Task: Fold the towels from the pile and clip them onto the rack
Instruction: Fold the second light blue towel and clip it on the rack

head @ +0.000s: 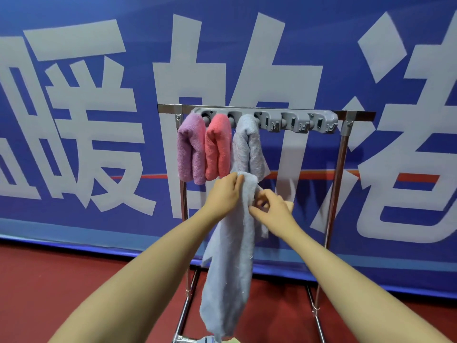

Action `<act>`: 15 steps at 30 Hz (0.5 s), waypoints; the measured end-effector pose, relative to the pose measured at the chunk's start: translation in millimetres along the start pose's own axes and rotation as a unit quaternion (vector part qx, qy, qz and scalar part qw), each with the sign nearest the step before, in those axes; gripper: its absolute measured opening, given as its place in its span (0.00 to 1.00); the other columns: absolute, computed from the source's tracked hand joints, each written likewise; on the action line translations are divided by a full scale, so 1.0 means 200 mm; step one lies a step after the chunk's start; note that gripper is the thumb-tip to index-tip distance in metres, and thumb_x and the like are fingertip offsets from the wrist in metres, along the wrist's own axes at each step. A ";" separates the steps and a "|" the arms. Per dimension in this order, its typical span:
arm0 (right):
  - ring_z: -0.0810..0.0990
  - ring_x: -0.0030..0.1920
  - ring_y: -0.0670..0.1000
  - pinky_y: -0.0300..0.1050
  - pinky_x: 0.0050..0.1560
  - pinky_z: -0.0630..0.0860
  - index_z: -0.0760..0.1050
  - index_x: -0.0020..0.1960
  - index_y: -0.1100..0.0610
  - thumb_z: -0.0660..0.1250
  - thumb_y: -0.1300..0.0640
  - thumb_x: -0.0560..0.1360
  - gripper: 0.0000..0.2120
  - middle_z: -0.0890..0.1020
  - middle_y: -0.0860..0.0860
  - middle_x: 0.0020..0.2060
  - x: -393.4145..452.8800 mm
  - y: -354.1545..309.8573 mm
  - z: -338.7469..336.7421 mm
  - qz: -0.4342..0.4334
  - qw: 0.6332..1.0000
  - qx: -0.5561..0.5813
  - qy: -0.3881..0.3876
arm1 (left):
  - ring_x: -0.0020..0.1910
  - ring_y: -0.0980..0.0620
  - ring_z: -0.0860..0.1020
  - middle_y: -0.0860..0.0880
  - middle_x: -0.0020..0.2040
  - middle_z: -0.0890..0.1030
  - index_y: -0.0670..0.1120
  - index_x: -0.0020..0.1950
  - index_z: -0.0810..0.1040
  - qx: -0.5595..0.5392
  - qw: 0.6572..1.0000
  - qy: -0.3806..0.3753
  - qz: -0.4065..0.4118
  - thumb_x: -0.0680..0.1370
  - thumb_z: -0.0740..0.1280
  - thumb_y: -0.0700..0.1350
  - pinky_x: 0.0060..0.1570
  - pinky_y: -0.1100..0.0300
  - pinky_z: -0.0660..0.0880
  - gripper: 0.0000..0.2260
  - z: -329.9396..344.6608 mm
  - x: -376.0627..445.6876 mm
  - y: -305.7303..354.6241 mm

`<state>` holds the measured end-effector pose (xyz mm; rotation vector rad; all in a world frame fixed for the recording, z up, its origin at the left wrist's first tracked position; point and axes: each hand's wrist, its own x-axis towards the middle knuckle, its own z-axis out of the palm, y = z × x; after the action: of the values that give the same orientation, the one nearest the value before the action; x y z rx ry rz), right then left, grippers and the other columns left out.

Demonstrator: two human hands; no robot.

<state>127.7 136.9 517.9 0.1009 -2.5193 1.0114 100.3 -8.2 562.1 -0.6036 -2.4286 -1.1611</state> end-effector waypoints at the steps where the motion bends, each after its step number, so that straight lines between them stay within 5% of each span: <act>1: 0.74 0.49 0.45 0.44 0.50 0.56 0.71 0.47 0.46 0.69 0.47 0.71 0.08 0.79 0.43 0.42 -0.01 0.00 0.01 0.002 1.000 -0.006 -0.010 | 0.30 0.55 0.65 0.52 0.30 0.68 0.50 0.31 0.59 -0.001 1.000 -0.005 0.007 0.82 0.55 0.46 0.35 0.58 0.57 0.19 -0.01 0.00 0.01; 6: 0.75 0.53 0.49 0.41 0.48 0.54 0.74 0.39 0.41 0.68 0.51 0.74 0.07 0.80 0.41 0.39 0.01 -0.05 0.01 0.010 0.996 0.091 0.005 | 0.29 0.55 0.62 0.53 0.28 0.63 0.48 0.31 0.58 -0.013 1.000 -0.017 -0.002 0.82 0.55 0.48 0.34 0.57 0.58 0.19 -0.07 0.01 -0.01; 11: 0.70 0.51 0.55 0.31 0.48 0.61 0.72 0.46 0.52 0.58 0.55 0.79 0.06 0.77 0.48 0.34 -0.01 -0.08 0.04 0.029 0.993 0.106 0.049 | 0.42 0.36 0.74 0.40 0.37 0.77 0.46 0.34 0.62 0.090 0.996 0.025 -0.007 0.81 0.57 0.52 0.36 0.49 0.67 0.18 -0.09 -0.01 -0.03; 15: 0.67 0.33 0.48 0.47 0.36 0.68 0.67 0.44 0.54 0.55 0.56 0.81 0.07 0.69 0.47 0.25 -0.01 -0.12 0.01 0.007 0.987 0.143 0.071 | 0.42 0.38 0.76 0.40 0.39 0.79 0.45 0.37 0.65 0.173 0.983 0.063 0.015 0.80 0.60 0.54 0.36 0.52 0.65 0.16 -0.10 -0.02 -0.03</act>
<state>134.4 117.8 531.7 0.0923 -2.2379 1.3326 103.8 -28.3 568.6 -0.4410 -2.4230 -0.7144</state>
